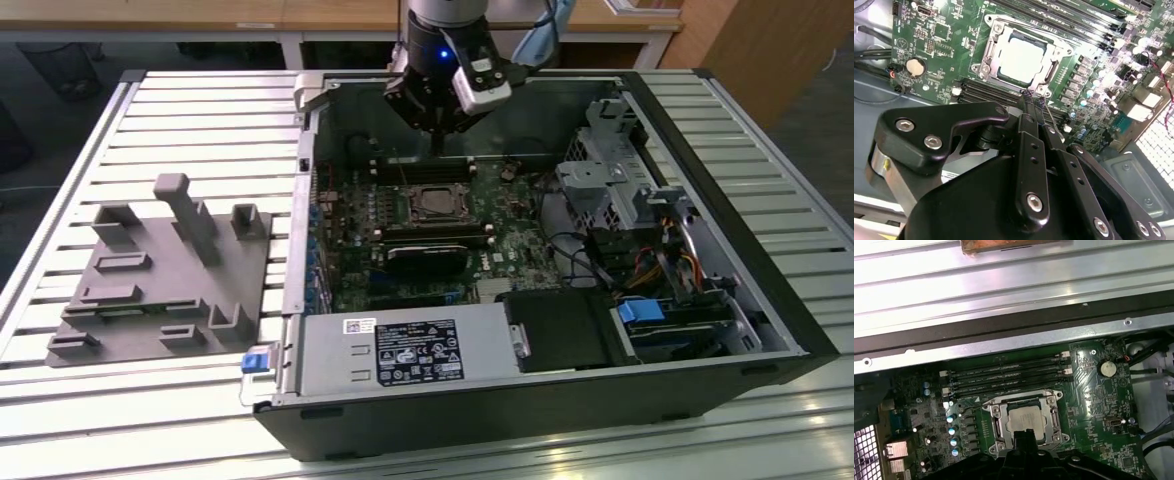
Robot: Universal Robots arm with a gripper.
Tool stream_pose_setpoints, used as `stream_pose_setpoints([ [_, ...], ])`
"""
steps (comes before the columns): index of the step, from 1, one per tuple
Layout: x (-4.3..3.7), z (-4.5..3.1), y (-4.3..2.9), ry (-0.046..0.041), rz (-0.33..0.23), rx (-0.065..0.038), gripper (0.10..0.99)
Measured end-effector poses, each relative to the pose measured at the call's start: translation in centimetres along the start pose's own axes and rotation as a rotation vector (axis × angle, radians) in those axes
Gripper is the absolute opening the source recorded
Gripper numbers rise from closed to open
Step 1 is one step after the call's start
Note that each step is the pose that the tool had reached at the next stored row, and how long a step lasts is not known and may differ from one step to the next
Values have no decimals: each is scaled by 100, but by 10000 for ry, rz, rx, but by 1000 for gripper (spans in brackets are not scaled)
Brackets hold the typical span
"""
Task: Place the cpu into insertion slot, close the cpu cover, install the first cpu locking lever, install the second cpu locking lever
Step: 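Install the first cpu locking lever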
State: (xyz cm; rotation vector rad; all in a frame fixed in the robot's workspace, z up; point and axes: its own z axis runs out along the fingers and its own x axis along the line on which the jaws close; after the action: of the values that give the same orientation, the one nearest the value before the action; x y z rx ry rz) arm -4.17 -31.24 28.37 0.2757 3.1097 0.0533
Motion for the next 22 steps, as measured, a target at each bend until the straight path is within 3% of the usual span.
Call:
stream_pose_setpoints([
  [22,0,1,0,0,-1756,-39,106],
])
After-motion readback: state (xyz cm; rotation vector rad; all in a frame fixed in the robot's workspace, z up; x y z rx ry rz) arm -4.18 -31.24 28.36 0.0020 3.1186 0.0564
